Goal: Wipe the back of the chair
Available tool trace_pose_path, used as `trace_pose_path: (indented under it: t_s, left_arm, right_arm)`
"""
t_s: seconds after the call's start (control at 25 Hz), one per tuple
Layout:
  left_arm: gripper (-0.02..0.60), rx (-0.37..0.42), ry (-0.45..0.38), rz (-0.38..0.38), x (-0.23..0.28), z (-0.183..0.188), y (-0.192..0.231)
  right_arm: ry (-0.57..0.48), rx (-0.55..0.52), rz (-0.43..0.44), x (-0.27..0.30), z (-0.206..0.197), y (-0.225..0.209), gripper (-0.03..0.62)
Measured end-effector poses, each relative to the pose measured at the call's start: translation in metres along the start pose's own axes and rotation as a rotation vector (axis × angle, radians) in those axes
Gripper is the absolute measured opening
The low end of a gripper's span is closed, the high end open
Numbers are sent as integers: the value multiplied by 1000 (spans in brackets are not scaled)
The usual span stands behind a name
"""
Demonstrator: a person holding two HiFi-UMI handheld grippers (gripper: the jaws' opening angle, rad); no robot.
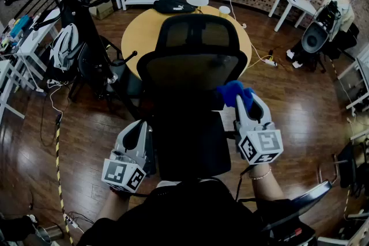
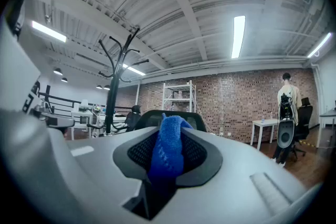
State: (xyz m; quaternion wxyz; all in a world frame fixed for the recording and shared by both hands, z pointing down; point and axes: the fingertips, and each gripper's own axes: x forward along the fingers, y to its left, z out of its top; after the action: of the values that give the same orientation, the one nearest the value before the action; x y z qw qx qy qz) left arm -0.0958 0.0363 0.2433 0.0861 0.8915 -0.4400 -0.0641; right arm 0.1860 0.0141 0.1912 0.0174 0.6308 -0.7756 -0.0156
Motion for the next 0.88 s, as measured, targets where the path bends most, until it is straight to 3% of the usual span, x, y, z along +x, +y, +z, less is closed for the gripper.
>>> trace_pose_path:
  t_s: [0.08,0.2,0.4,0.56,0.64,0.8,0.88]
  left_arm:
    - [8,-23,45,36,6,-13,10]
    - [8,13,84,103,8,-22,23]
    - [8,42,26,228,-4,0,43]
    - [8,58,29,298,-13,6,52]
    - [8,61,15,331,-22,12,52]
    - [8,23,-12,476,-53,9,75]
    - [8,42,-21,532,-65,12,86]
  right_arm:
    - [-19,9,-27,30,13,-13,89]
    - [-47,60,-59,71,32,-36,89]
    - [-71,40,-158,136,61,-82,89]
    - [-7,15,-264,181,64,-116,89]
    - [18,0,-291,202,64,-122,89]
    - [53,-66,-301,236,56,-116,89]
    - [71,-106,-297,253,51,-108,89]
